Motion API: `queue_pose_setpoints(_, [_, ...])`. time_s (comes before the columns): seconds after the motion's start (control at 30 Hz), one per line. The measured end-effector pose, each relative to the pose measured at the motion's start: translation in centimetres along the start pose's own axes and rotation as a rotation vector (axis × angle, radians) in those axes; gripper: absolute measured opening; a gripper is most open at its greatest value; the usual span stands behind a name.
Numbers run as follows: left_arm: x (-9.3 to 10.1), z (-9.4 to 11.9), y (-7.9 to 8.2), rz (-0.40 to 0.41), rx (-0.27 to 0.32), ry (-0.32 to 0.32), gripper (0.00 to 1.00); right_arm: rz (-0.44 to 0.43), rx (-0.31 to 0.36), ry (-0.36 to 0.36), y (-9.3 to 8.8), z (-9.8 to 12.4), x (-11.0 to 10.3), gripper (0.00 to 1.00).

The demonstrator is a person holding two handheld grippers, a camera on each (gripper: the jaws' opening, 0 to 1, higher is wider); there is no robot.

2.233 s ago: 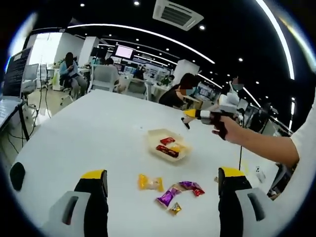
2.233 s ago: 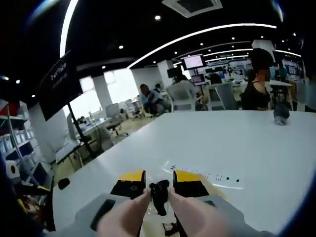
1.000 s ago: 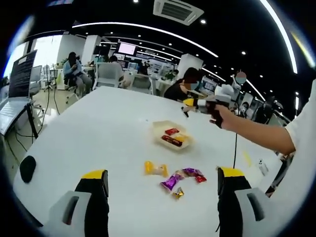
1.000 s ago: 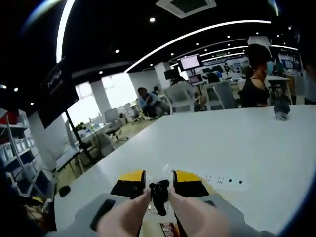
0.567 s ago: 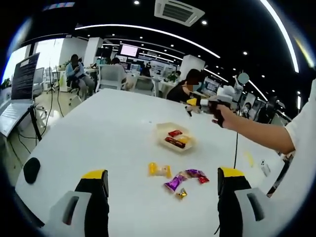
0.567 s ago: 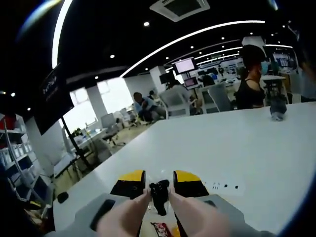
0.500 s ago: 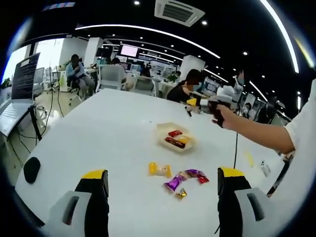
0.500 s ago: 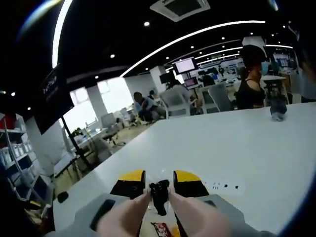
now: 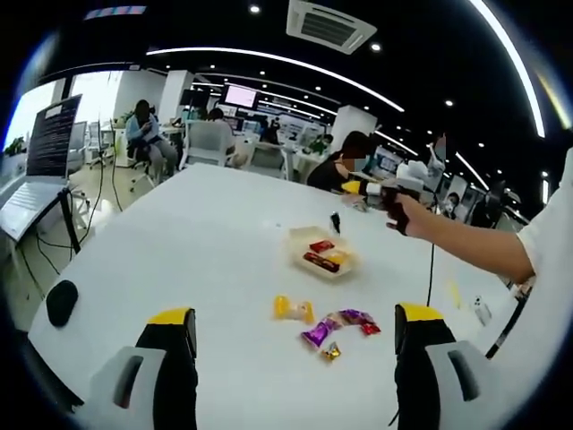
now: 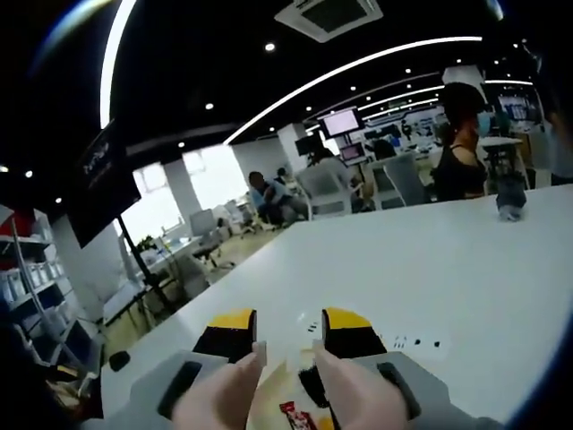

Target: Place the target food into the container with the food tongs after gripping and lifting it, then release it inside without dropping or visibly crushing the food.

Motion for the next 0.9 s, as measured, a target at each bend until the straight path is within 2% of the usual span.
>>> queue_pose_setpoints(0.07, [0.0, 0.1, 0.0, -0.001, -0.001, 0.003, 0.91, -0.016, -0.016, 0.018, -0.4, 0.0, -0.2, 0.29])
queue_pose_setpoints(0.5, [0.3, 0.0, -0.2, -0.001, -0.003, -0.002, 0.91, 0.025, -0.029, 0.035, -1.5, 0.2, -1.3, 0.30])
queue_pose_setpoints(0.9, [0.7, 0.0, -0.1, -0.009, -0.005, -0.005, 0.91, 0.032, -0.039, 0.036, -2.0, 1.2, -1.3, 0.31])
Point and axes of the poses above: the point that each gripper's makers call its tool centre point, and the gripper's own axes: z roughly backward along the fingers, x roughly to its right, y roughly out of its top, the point moved 4 cm from there along z, roughly backward along the fingers
